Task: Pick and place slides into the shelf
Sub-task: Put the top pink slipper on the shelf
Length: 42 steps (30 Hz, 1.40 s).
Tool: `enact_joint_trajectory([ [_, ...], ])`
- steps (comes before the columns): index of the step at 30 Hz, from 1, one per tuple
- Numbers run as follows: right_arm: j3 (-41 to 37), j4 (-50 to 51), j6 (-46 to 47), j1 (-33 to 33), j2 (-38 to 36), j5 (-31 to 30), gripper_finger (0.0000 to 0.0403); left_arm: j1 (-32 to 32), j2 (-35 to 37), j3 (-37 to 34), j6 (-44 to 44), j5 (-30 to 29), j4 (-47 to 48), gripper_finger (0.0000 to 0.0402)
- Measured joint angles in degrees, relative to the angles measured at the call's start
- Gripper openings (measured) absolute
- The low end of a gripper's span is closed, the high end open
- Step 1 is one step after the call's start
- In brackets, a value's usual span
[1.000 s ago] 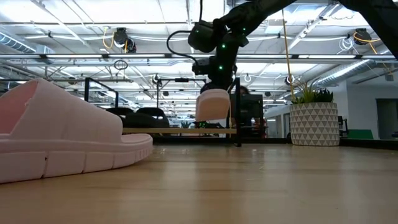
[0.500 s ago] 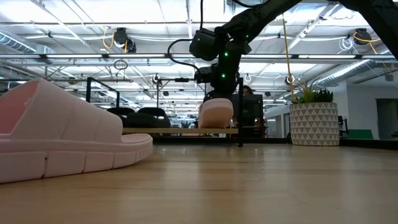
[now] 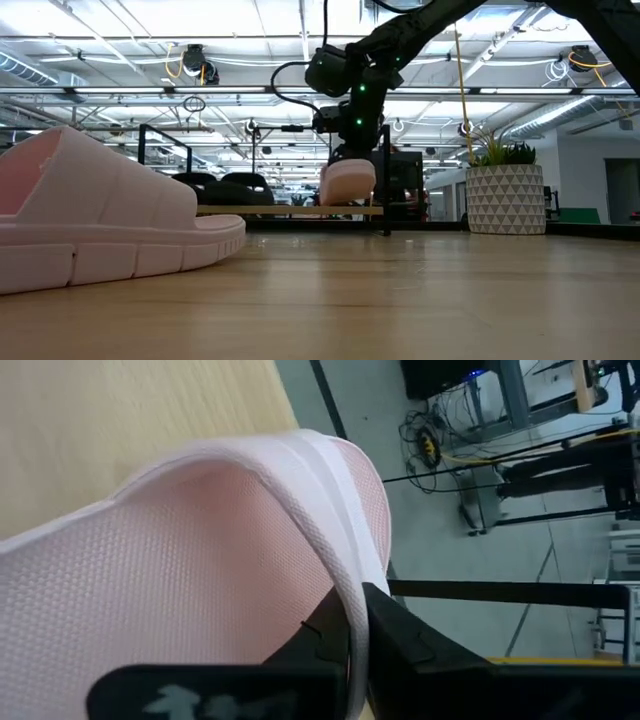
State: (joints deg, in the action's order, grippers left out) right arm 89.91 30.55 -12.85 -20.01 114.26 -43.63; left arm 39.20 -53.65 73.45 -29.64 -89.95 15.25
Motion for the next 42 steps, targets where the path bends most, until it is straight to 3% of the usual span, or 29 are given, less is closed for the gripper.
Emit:
enact_joint_trajectory([
  [6, 0.00, -0.31, -0.41, -0.55, 0.00, 0.81, 0.0008, 0.00, 0.00, 0.00, 0.15, 0.00, -0.02, 0.0228],
  [10, 0.00, -0.36, -1.43, -0.87, 0.00, 5.61, 0.0015, 0.00, 0.00, 0.00, 0.15, 0.00, -0.02, 0.0228],
  [25, 0.00, -0.40, -1.56, -1.32, 0.00, 6.18, 0.0103, 0.00, 0.00, 0.00, 0.12, 0.00, -0.01, 0.0228],
  [42, -0.02, -0.36, -3.03, -1.31, 0.00, 6.51, 0.0175, -0.01, 0.00, 0.00, 0.09, 0.00, -0.01, 0.0228],
])
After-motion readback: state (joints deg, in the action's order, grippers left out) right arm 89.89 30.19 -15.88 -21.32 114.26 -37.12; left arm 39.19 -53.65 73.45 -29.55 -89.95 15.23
